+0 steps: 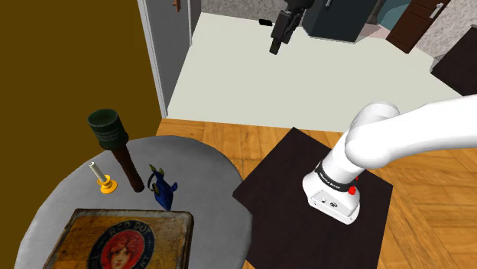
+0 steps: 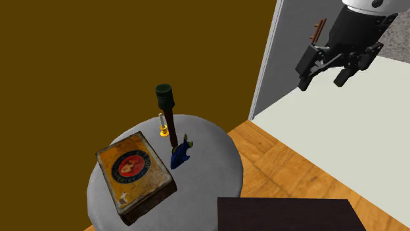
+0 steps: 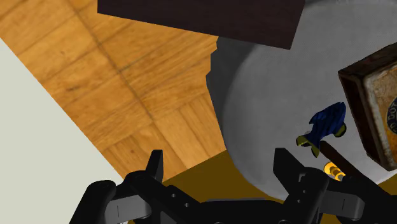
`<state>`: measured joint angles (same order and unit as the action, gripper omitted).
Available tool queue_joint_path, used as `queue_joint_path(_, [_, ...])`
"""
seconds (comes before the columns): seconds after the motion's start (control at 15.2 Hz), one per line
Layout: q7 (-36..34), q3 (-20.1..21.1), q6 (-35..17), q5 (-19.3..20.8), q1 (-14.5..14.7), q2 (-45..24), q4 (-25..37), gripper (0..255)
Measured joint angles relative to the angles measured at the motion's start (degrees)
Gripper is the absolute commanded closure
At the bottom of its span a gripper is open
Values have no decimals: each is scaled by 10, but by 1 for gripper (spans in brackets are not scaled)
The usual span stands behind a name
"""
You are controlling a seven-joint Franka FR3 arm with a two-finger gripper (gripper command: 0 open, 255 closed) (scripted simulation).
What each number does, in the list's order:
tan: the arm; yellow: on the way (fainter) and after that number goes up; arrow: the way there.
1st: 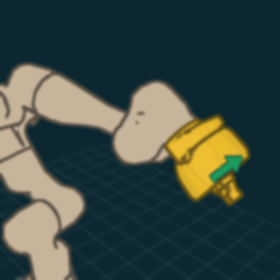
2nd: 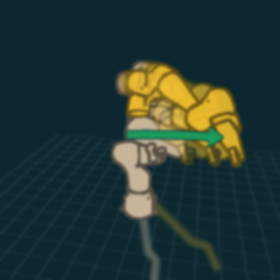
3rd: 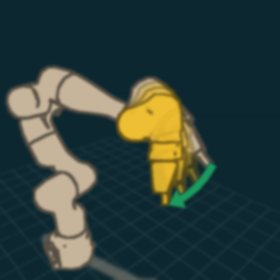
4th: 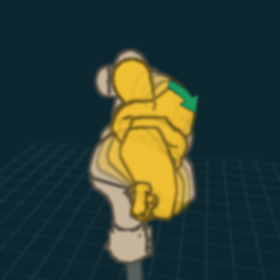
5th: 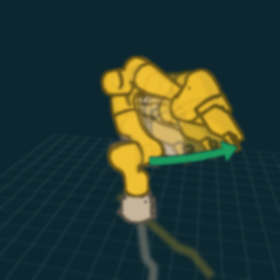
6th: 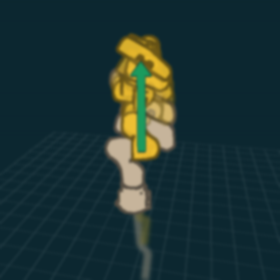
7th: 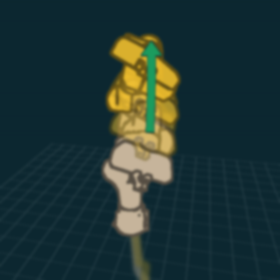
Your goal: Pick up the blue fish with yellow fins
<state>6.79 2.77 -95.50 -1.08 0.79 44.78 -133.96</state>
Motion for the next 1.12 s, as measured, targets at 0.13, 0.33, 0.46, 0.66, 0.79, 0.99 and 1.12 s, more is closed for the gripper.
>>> queue_joint_path(0.13, [-7, 6, -5, -2, 1, -1, -4, 0])
queue_joint_path(0.33, [-51, 42, -37, -17, 6, -8, -32, 0])
queue_joint_path(0.46, [-83, 68, -58, -26, 9, -24, -40, 0])
queue_joint_path(0.66, [-130, 105, -94, -37, 12, -48, -55, 0])
queue_joint_path(0.79, [-166, 134, -118, -45, 14, -70, -59, 0])
queue_joint_path(0.99, [-217, 174, -155, -50, 13, -109, -61, 0])
queue_joint_path(1.12, [-257, 206, -182, -51, 12, -143, -57, 0])
